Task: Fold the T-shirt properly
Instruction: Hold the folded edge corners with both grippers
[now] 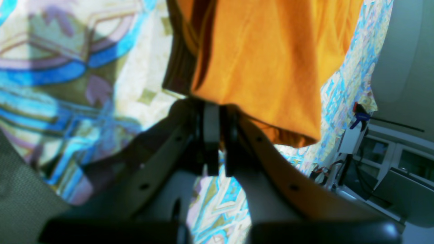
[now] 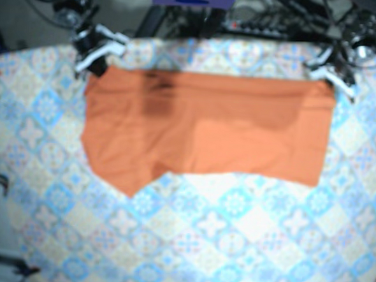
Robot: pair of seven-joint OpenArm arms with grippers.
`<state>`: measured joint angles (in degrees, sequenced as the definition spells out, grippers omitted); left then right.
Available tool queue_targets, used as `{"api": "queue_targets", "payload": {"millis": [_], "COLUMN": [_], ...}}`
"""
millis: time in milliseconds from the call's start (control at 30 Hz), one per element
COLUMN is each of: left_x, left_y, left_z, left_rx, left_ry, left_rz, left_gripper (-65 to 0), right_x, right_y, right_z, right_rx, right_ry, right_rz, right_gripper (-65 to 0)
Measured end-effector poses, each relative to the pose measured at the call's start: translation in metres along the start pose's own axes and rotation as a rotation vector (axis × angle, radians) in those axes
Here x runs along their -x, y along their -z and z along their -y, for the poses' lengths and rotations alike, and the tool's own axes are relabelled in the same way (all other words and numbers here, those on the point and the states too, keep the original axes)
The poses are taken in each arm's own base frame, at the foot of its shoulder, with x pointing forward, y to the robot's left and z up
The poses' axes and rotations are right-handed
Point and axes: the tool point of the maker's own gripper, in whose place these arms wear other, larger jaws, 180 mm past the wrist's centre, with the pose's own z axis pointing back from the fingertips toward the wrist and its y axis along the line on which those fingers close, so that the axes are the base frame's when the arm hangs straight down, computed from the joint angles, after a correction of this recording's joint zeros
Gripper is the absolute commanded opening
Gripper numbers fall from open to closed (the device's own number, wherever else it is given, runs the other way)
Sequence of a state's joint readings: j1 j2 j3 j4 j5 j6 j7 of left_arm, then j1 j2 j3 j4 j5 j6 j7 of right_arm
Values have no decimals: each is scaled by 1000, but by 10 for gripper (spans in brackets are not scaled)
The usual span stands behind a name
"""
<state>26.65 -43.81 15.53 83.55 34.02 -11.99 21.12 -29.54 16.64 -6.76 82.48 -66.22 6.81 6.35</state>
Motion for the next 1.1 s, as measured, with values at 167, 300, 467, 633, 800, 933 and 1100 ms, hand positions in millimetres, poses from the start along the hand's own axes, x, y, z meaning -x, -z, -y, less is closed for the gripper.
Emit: {"api": "queue_targets", "payload": {"millis": [167,300,467,633,800,933,1100], "left_x": [-1,-5,-29,-25,-21,-19,-17], "left_y": [0,-1,-6,-8,-10,-12,-14], "left_z": [-4,-10,-45,-45,-32,-29,-13], "left_rx": [-6,-18,-125,-126,-92,-90,-51], "left_ry": [0,-1,-30,-27,-13,-9,-5], "left_rz": [-3,-1,89,74,69,68,64], "left_gripper": [-634,-634,-634,-640,-650,-650,-650], "right_x": [0,1,0,1,1,1,1], "right_y": [0,0,0,-2,-3,-3,-3], "right_z": [0,0,0,-3,-4,-4,-3], "right_rx": [0,0,0,-3,-3,-3,-2], "right_ry": [0,-1,0,0,0,0,0], "right_rz": [0,-2,-1,-2,-1,-2,-2], "right_gripper": [-648,-648,-648,-648,-648,-648,-648]}}
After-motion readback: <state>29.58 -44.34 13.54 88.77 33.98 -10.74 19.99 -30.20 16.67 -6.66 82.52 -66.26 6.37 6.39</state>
